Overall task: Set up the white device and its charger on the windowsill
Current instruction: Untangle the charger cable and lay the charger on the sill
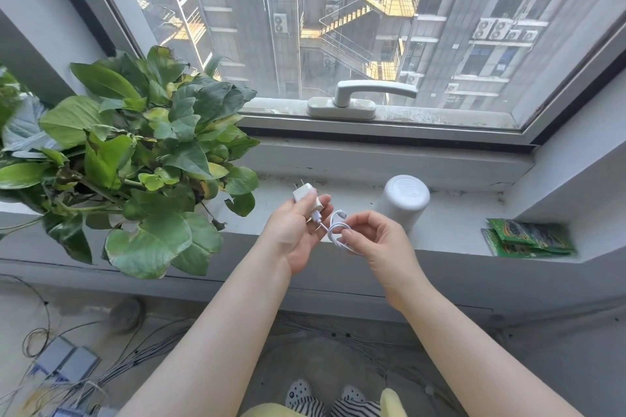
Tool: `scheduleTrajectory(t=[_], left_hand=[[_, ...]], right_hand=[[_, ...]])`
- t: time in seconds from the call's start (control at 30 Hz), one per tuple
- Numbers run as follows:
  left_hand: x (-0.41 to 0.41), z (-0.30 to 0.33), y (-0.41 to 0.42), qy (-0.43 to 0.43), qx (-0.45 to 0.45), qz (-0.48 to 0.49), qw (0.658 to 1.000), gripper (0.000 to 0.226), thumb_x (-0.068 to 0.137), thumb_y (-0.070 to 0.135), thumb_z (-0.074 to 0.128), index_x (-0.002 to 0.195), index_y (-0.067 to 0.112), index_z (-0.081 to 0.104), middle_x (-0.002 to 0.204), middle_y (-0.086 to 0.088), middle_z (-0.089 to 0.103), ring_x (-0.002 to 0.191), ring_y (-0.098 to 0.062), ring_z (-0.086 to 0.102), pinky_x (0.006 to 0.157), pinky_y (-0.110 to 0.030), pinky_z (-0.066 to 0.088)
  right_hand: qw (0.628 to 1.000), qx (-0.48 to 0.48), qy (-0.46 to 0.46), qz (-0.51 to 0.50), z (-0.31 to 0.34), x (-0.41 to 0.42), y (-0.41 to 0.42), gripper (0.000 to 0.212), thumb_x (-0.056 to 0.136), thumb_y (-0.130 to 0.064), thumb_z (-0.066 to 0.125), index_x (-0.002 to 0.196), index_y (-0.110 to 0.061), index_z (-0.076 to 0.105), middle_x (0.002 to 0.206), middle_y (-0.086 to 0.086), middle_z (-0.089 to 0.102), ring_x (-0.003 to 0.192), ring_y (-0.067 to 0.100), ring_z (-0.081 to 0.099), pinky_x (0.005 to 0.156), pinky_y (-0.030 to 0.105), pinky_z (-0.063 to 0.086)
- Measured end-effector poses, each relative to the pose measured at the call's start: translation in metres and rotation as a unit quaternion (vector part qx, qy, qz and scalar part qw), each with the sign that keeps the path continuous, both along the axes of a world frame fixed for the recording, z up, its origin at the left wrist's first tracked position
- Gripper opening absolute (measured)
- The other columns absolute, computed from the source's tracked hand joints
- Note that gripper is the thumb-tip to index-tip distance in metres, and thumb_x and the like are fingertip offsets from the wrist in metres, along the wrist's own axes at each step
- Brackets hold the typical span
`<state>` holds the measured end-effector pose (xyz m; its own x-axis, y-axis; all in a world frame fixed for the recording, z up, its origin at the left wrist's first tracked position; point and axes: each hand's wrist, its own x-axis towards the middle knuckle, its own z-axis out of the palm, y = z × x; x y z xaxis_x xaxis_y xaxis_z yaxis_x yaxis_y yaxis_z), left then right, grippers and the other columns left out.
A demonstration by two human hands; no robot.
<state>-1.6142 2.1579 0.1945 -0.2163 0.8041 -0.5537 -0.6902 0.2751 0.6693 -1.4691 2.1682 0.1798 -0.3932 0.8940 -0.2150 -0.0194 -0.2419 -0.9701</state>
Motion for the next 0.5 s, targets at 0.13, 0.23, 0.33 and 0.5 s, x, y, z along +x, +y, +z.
scheduleTrajectory(t=[0.13, 0.23, 0.33, 0.5], left_hand=[[0.002, 0.005, -0.003, 0.059, 0.023, -0.041, 0.997, 0.02, 0.084, -0.009, 0.059, 0.091, 0.009, 0.052, 0.088, -0.008, 0.057, 0.075, -0.02, 0.061, 0.076, -0.032, 0.052], [0.004, 0.005, -0.002, 0.064, 0.033, -0.022, 0.997, 0.032, 0.08, -0.02, 0.056, 0.091, 0.009, 0.049, 0.083, -0.006, 0.055, 0.079, -0.019, 0.063, 0.067, -0.026, 0.056], [0.001, 0.002, 0.001, 0.044, 0.039, 0.011, 0.998, 0.035, 0.079, -0.024, 0.053, 0.091, 0.009, 0.047, 0.08, -0.005, 0.052, 0.081, -0.016, 0.063, 0.064, -0.02, 0.057], [0.0, 0.004, -0.001, 0.057, 0.04, -0.023, 0.997, 0.028, 0.081, -0.015, 0.058, 0.092, 0.009, 0.048, 0.085, -0.006, 0.053, 0.076, -0.018, 0.06, 0.073, -0.027, 0.053]], right_hand=[[1.0, -0.003, 0.007, -0.004, 0.004, -0.001, 0.002, 0.011, 0.084, 0.001, 0.067, 0.086, -0.007, 0.059, 0.076, 0.001, 0.076, 0.064, 0.007, 0.066, 0.062, 0.014, 0.048], [0.999, 0.036, -0.028, 0.015, 0.006, -0.001, 0.004, 0.024, 0.079, -0.003, 0.075, 0.081, -0.013, 0.053, 0.079, 0.005, 0.071, 0.069, 0.012, 0.062, 0.067, 0.02, 0.048], [0.988, 0.1, -0.108, 0.043, 0.007, 0.0, 0.004, 0.032, 0.071, -0.001, 0.08, 0.077, -0.016, 0.052, 0.079, 0.004, 0.066, 0.072, 0.013, 0.059, 0.07, 0.028, 0.051], [0.979, 0.15, -0.139, 0.017, 0.011, -0.001, 0.005, 0.027, 0.073, -0.007, 0.079, 0.07, -0.021, 0.056, 0.072, -0.001, 0.063, 0.073, 0.014, 0.061, 0.071, 0.03, 0.053]])
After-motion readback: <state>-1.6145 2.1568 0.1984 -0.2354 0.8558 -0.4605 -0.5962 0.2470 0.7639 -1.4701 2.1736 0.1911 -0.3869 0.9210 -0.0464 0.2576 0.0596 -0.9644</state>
